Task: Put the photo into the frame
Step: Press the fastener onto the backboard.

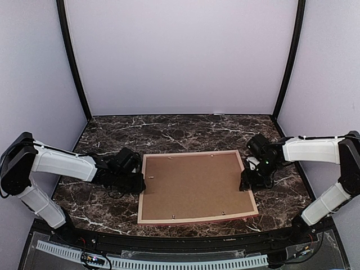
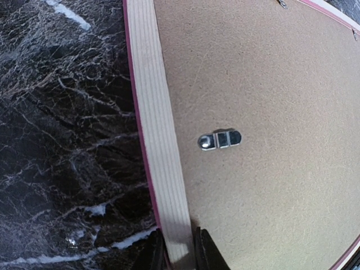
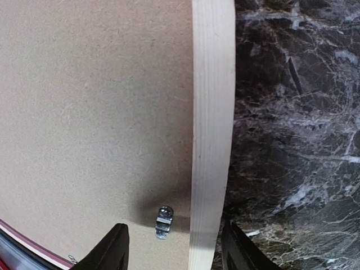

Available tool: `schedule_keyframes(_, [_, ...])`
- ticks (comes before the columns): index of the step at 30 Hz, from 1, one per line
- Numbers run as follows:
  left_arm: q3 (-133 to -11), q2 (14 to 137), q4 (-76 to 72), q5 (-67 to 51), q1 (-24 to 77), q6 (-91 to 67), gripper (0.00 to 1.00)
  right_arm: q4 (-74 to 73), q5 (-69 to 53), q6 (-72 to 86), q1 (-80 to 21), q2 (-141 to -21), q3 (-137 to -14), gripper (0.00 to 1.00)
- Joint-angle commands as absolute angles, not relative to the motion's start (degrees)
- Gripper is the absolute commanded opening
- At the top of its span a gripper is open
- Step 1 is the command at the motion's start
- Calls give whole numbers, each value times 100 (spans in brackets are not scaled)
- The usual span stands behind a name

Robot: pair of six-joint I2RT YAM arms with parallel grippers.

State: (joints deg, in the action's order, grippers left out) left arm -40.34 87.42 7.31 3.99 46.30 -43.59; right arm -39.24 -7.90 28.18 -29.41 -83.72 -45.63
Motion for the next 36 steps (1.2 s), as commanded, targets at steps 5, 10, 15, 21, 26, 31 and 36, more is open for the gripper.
schedule_keyframes(5, [-3867,8825,896,291,4696,-4182,17,-3968,-631,2708,-2990,-8427,-4509,51])
schedule_keyframes(10, [-3867,8814,913,303,4697,-4171,17,-3951,-606,2651,-2997,-8561,-4547,47])
schedule_keyframes(15, [-3867,8814,913,308,4691,-4153,17,-3942,-585,2588,-2993,-8652,-4592,42])
schedule_keyframes(21, [-3868,8817,922,303,4694,-4141,17,-3939,-584,2513,-2956,-8754,-4672,35])
schedule_keyframes(26, [-3867,8811,933,308,4699,-4134,17,-3946,-604,2414,-2888,-8834,-4734,30])
schedule_keyframes(31, [-3867,8807,937,301,4694,-4120,17,-3944,-623,2337,-2816,-8908,-4780,26])
schedule_keyframes(36, [-3871,8811,947,299,4699,-4101,17,-3905,-655,2278,-2758,-8963,-4796,23])
